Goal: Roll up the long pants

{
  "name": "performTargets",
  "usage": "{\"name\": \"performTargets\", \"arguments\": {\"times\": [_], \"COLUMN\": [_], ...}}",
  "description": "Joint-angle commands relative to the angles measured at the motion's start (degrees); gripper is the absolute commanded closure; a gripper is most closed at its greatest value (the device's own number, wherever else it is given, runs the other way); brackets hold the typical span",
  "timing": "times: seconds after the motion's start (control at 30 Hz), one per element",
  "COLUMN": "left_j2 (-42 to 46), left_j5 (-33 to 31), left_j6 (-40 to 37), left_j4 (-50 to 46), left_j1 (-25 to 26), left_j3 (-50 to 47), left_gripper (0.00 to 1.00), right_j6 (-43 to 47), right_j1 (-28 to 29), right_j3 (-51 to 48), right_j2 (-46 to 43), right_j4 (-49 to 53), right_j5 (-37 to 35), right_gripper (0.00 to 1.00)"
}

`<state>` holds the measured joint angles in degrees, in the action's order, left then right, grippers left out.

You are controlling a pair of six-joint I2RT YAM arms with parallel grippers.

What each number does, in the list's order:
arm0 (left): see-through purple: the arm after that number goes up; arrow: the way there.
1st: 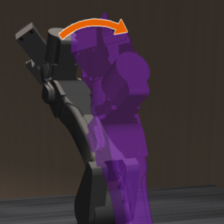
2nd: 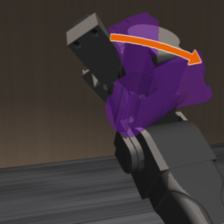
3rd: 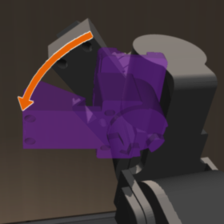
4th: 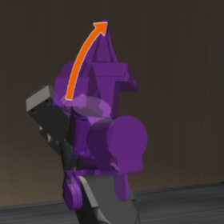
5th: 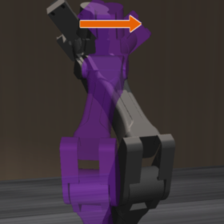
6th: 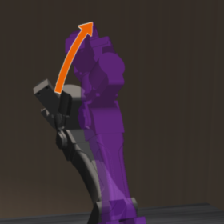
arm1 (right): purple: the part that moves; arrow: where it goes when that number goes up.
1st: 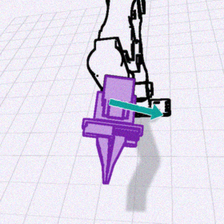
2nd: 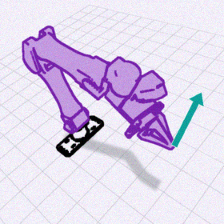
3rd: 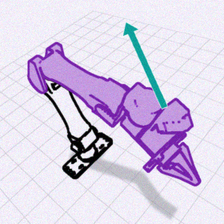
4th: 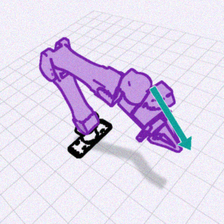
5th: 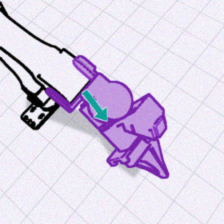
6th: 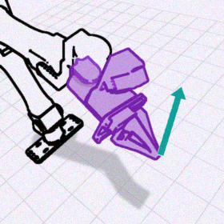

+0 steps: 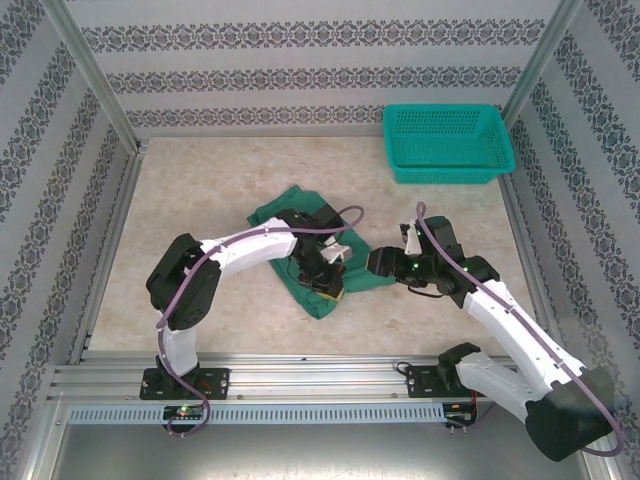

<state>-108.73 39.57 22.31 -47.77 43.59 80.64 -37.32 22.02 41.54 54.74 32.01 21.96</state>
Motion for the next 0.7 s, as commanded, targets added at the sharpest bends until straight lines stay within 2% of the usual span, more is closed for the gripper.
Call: {"name": "performTargets", "arguments": {"times": [0.0, 0.2, 0.23, 0.33, 0.4, 0.47, 0.67], "left_j2": [1.6, 5.7, 6.1, 6.6, 6.4, 6.3, 3.9], "left_j5": [6.9, 9.5, 10.8, 13.0, 13.9, 14.9, 16.0], "left_j6": [3.9, 5.8, 6.6, 8.1, 8.4, 8.4, 4.0], "left_j4": [3.9, 6.8, 8.3, 11.4, 12.4, 13.1, 10.0], "left_j1": [-1.8, -4.4, -5.1, -7.2, -8.4, -9.3, -9.7], "left_j3": [-1.9, -5.3, -6.3, -8.1, -8.6, -8.9, -7.3], "left_gripper": [1.00, 1.00, 1.00, 1.00, 1.00, 1.00, 1.00], "right_j6": [-1.1, -1.4, -1.3, -1.4, -1.5, -1.5, -0.5], "right_j1": [0.6, 1.5, 1.7, 2.4, 2.6, 2.6, 2.6], "right_j3": [-0.7, 1.4, 1.9, 2.8, 2.9, 3.2, 5.1], "right_j2": [-0.4, 4.0, 4.7, 5.8, 6.3, 7.3, 14.7], "right_j4": [1.0, -1.5, -1.6, -1.9, -2.1, -2.5, -5.7], "right_j5": [1.0, 2.4, 2.7, 2.5, 2.1, 1.9, 1.6], "right_gripper": [0.31, 0.34, 0.41, 0.75, 0.86, 0.88, 0.85]}}
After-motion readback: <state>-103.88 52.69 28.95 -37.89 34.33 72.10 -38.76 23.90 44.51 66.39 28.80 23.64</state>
